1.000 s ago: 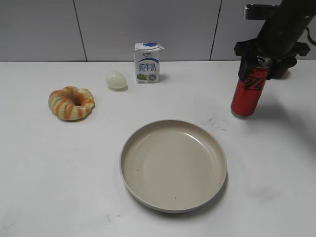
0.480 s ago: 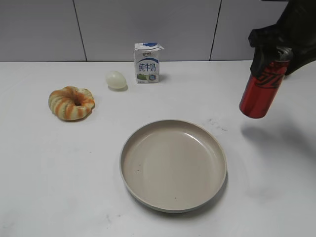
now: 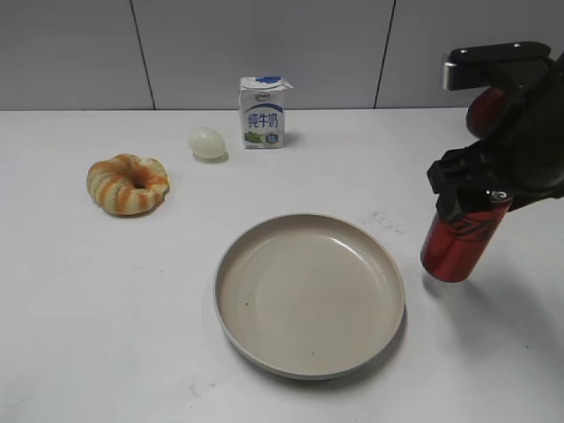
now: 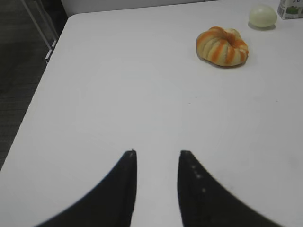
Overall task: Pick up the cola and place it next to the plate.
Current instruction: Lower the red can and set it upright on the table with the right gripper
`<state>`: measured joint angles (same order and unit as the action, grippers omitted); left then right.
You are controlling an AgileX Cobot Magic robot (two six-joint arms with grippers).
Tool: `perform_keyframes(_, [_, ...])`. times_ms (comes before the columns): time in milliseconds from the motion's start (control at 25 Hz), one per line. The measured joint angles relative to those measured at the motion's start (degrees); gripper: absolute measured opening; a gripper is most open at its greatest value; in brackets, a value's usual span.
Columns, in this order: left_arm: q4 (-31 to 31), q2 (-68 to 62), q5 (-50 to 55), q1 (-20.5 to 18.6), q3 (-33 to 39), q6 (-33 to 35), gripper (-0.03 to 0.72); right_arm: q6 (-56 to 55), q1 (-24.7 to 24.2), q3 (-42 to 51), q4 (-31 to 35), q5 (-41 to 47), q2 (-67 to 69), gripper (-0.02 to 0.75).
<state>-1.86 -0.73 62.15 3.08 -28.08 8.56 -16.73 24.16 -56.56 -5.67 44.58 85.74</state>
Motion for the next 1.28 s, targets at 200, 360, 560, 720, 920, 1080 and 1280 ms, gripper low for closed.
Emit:
perform_keyframes(200, [0.0,0.0,0.0,0.0,0.0,0.0,0.236,-0.43,0.04,3.5,3.74,-4.3,0.0,0.516])
perform_keyframes(360, [0.0,0.0,0.0,0.0,0.0,0.0,0.236,-0.43,0.04,3.79,3.89,-5.11,0.0,0.516])
perform_keyframes(560, [0.0,0.0,0.0,0.0,0.0,0.0,0.236,-0.6,0.04,3.79,4.22,-5.29,0.0,0.516])
perform_keyframes(720, [0.0,0.0,0.0,0.0,0.0,0.0,0.236,-0.6,0.04,3.79,4.41,-5.48,0.0,0.606])
perform_keyframes(920, [0.0,0.0,0.0,0.0,0.0,0.0,0.236,-0.72,0.04,3.79,4.41,-5.48,0.0,0.627])
perform_keyframes(1080, [0.0,0.0,0.0,0.0,0.0,0.0,0.236,-0.79,0.04,2.3,4.4,-3.87,0.0,0.627])
perform_keyframes(1280, [0.0,0.0,0.0,0.0,0.0,0.0,0.236,-0.44,-1.81,-7.32,3.01,1.3,0.0,0.627])
